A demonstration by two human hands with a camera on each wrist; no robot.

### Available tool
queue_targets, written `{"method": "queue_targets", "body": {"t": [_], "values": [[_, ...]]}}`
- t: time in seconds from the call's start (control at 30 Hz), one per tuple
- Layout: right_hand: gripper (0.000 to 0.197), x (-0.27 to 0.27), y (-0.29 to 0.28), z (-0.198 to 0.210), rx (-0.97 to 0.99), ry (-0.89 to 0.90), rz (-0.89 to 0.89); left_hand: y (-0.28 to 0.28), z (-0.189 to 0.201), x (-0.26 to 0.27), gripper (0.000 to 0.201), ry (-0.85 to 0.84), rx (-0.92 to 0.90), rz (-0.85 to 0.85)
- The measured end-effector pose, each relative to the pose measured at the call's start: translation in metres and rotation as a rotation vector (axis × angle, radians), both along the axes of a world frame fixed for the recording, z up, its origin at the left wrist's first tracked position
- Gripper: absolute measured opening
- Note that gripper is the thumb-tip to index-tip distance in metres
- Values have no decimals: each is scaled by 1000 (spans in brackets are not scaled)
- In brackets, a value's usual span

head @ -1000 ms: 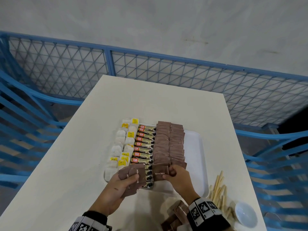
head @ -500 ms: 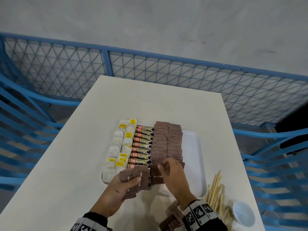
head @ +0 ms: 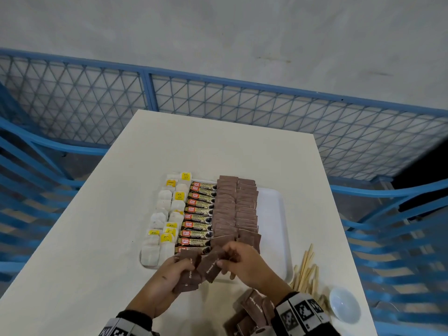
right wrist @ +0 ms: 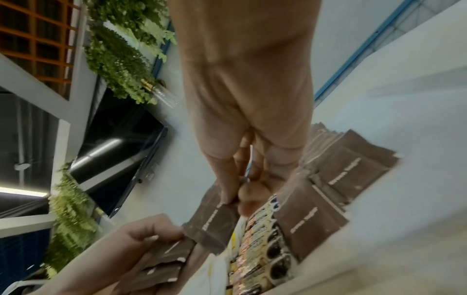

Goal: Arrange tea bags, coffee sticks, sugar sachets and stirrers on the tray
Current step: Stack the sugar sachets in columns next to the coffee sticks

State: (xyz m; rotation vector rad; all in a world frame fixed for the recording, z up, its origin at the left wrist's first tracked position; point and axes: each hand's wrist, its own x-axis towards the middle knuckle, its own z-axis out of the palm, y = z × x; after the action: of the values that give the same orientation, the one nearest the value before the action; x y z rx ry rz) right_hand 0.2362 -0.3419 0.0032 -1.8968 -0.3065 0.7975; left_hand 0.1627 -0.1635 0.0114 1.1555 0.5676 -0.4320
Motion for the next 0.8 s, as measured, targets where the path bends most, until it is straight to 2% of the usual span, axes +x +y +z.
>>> {"method": "queue_targets", "body": {"t": [0.13, 0.27, 0.33, 0.47, 0.67, 0.8], "values": [[15, 7, -22, -4, 55, 102, -163, 0, 2, -3, 25, -19, 8, 32], [16, 20, -47, -14, -120, -8, -318, -2, 4, -7, 23, -37, 24, 35], [15, 24, -57, -22, -234, -80, -325, -3, 4, -7, 25, -36, 66, 27], [11, 28, -62, -34, -311, -110, -331, -5, 5, -5, 28, -30, 118, 25], [20, 28, -57, -42, -471, -180, -330, -7, 8, -5, 18, -36, 150, 36], [27, 27, -55, -44, -493, -210, -352, -7, 7, -5, 16, -29, 173, 26]]}}
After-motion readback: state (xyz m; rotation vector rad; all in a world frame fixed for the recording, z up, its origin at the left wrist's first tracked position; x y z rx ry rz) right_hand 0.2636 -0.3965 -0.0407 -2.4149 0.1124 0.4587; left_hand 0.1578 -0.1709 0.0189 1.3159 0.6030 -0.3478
